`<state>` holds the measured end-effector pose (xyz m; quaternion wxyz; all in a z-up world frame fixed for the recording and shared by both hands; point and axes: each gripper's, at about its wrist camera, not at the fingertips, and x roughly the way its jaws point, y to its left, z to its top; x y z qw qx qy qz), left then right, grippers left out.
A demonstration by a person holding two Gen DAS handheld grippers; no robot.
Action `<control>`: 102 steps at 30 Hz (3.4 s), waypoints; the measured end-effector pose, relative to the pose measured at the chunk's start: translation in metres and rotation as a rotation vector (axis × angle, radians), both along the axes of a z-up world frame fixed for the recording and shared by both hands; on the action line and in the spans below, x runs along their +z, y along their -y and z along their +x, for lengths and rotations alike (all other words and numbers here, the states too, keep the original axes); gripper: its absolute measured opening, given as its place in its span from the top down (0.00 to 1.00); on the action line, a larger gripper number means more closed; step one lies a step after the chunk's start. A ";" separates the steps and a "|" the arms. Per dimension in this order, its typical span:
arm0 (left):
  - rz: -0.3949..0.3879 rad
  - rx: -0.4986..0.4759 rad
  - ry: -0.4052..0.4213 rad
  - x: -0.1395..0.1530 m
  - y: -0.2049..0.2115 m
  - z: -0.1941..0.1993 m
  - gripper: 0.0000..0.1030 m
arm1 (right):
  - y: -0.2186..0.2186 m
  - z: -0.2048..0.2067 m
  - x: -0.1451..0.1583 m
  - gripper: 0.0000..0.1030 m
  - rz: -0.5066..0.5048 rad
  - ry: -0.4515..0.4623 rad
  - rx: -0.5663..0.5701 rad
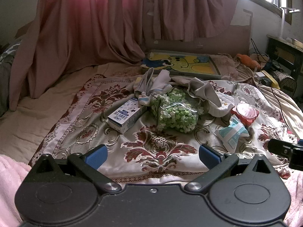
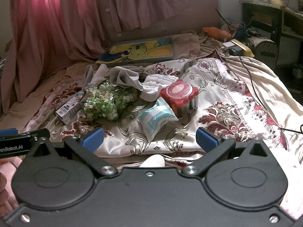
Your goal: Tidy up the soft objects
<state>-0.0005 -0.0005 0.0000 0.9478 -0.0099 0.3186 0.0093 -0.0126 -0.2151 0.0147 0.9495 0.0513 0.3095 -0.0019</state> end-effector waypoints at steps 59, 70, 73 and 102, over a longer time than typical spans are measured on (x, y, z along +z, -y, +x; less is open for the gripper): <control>0.074 -0.112 -0.033 0.009 0.007 0.042 0.01 | 0.000 0.052 0.016 0.00 -0.065 -0.049 0.055; 0.238 -0.450 0.083 0.006 0.052 0.140 0.01 | 0.002 0.132 -0.020 0.01 -0.035 -0.140 0.049; 0.271 -0.547 0.105 -0.002 0.064 0.166 0.01 | 0.006 0.146 -0.033 0.01 -0.018 -0.165 0.049; 0.397 -0.803 0.007 -0.052 0.099 0.242 0.82 | -0.002 0.197 -0.093 0.52 -0.039 -0.317 0.069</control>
